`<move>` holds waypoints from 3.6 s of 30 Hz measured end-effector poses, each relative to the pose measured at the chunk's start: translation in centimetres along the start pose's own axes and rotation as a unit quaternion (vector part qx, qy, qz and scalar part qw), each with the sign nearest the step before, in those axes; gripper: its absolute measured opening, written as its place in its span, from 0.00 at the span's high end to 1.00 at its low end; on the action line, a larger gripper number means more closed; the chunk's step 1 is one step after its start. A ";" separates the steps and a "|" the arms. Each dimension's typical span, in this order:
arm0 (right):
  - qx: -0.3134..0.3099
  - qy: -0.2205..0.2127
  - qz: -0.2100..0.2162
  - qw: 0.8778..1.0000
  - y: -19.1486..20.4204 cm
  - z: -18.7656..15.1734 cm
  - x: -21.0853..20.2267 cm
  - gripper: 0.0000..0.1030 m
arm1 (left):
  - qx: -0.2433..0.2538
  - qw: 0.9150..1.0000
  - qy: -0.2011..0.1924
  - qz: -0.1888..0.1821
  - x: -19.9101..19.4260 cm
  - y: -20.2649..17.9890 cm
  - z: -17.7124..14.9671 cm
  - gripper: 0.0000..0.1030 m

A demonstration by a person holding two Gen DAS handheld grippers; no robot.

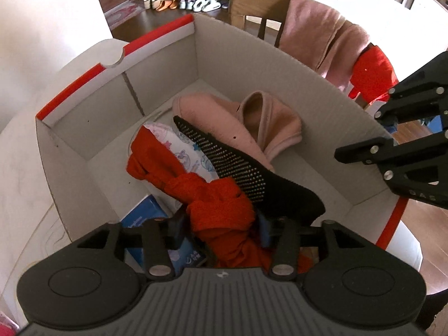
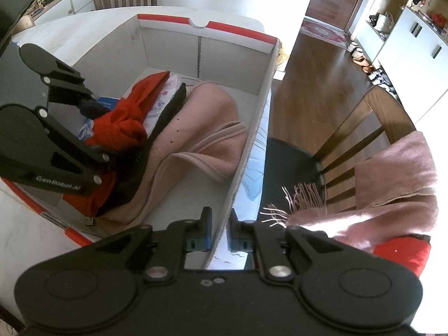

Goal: Organize objects
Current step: 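Open the left tool to release the red cloth in the box, then move the left tool back over the table toward the pink plush toy, then close the left tool on the pink fluffy plush toy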

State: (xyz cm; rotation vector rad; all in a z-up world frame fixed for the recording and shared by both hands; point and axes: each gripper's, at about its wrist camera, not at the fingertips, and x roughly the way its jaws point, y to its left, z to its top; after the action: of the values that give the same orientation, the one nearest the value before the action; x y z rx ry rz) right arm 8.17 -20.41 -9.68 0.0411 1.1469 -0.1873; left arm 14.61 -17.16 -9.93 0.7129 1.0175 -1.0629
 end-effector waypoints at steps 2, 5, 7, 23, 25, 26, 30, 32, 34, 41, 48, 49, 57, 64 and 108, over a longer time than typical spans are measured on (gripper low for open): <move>0.000 0.000 -0.001 1.000 0.0 0.0 0.0 0.91 | -0.005 1.000 -0.003 0.000 -0.1 0.1 -0.1 0.40; 0.001 0.000 -0.001 1.000 0.0 0.0 -0.1 0.91 | -0.010 1.000 -0.008 -0.001 -0.4 0.2 -0.2 0.36; 0.001 -0.001 -0.002 1.000 0.0 0.1 -0.1 0.91 | -0.016 1.000 -0.012 -0.004 -0.8 0.4 -0.4 0.34; -0.001 0.000 -0.016 1.000 0.5 0.2 -0.1 0.92 | -0.067 0.995 -0.062 -0.026 -6.6 1.9 -2.3 0.33; -0.001 0.001 -0.019 1.000 0.6 0.3 -0.1 0.93 | -0.075 0.994 -0.070 -0.026 -7.7 2.1 -2.8 0.32; -0.001 0.001 -0.021 1.000 0.6 0.3 -0.2 0.93 | -0.079 0.994 -0.076 -0.026 -8.2 2.3 -3.1 0.32; -0.006 0.003 -0.024 1.000 0.8 0.2 -0.2 0.93 | -0.103 0.990 -0.092 -0.023 -10.1 3.2 -4.7 0.28; -0.004 0.004 -0.024 1.000 0.8 0.3 -0.2 0.93 | -0.117 0.988 -0.098 -0.018 -10.9 3.8 -5.8 0.28; -0.003 0.004 -0.025 1.000 0.7 0.3 -0.3 0.93 | -0.129 0.986 -0.102 -0.010 -11.6 4.3 -7.0 0.28; -0.003 0.007 -0.027 1.000 0.8 0.5 -0.2 0.93 | -0.182 0.976 -0.114 0.033 -14.3 7.1 -11.9 0.25; -0.002 0.011 -0.033 0.999 1.0 0.6 -0.2 0.93 | -0.251 0.956 -0.128 0.084 -17.0 11.7 -17.2 0.17; -0.001 0.012 -0.034 0.999 1.0 0.6 -0.2 0.93 | -0.258 0.953 -0.126 0.091 -17.2 12.4 -17.8 0.14; 0.008 0.019 -0.045 0.999 1.2 0.8 -0.1 0.92 | -0.288 0.935 -0.122 0.166 -17.6 17.7 -21.5 0.01; 0.018 0.024 -0.051 0.998 1.2 0.9 0.0 0.92 | -0.295 0.933 -0.107 0.175 -15.9 22.7 -23.2 0.00; 0.021 0.026 -0.057 0.998 1.4 0.6 0.2 0.93 | -0.342 0.926 -0.081 0.140 -12.7 27.1 -25.3 0.22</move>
State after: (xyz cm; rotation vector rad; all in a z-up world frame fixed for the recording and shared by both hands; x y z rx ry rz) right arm 9.03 -19.16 -9.67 0.0177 1.1973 -0.3138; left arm 30.19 18.79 -7.82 0.1815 1.0187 -0.4512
